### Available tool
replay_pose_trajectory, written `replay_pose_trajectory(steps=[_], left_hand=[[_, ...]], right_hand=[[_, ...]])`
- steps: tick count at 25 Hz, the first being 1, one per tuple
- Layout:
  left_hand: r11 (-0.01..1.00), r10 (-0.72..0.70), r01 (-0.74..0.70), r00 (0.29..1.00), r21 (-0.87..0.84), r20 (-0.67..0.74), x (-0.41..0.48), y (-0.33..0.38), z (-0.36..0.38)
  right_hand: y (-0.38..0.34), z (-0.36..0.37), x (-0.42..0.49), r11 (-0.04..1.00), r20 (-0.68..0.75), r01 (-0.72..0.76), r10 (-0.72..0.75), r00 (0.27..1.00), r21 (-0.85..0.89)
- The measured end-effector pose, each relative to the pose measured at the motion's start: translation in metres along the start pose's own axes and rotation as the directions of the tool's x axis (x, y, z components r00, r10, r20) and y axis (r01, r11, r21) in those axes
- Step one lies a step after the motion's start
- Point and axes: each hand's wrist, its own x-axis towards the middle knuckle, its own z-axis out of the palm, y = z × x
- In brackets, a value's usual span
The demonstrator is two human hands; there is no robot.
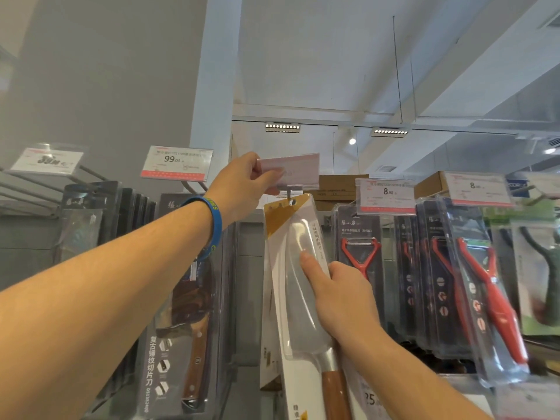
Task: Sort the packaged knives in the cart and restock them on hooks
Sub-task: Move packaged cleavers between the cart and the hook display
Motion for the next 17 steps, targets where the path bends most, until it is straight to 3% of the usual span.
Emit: replay_pose_trajectory(steps=[3, 7, 13, 17], left_hand=[[0.998, 0.038, -0.038, 0.999, 0.048, 0.000, 0.000, 0.001, -0.002], [0.990, 0.079, -0.081, 0.997, 0.116, 0.017, 0.004, 0.000, -0.004], [0.990, 0.094, -0.097, 0.995, 0.106, 0.033, 0.008, 0.004, -0.005], [0.989, 0.094, -0.095, 0.996, 0.111, 0.009, 0.007, 0.006, -0.006]], right_hand=[[0.002, -0.002, 0.001, 1.000, 0.000, 0.007, -0.007, 1.000, 0.010], [0.005, -0.006, 0.003, 0.985, 0.064, -0.086, 0.077, 0.995, 0.150], [0.004, -0.013, 0.011, 0.997, 0.049, -0.021, 0.017, 0.999, 0.072], [0.002, -0.009, 0.012, 0.947, 0.178, -0.194, 0.151, 0.972, 0.257]])
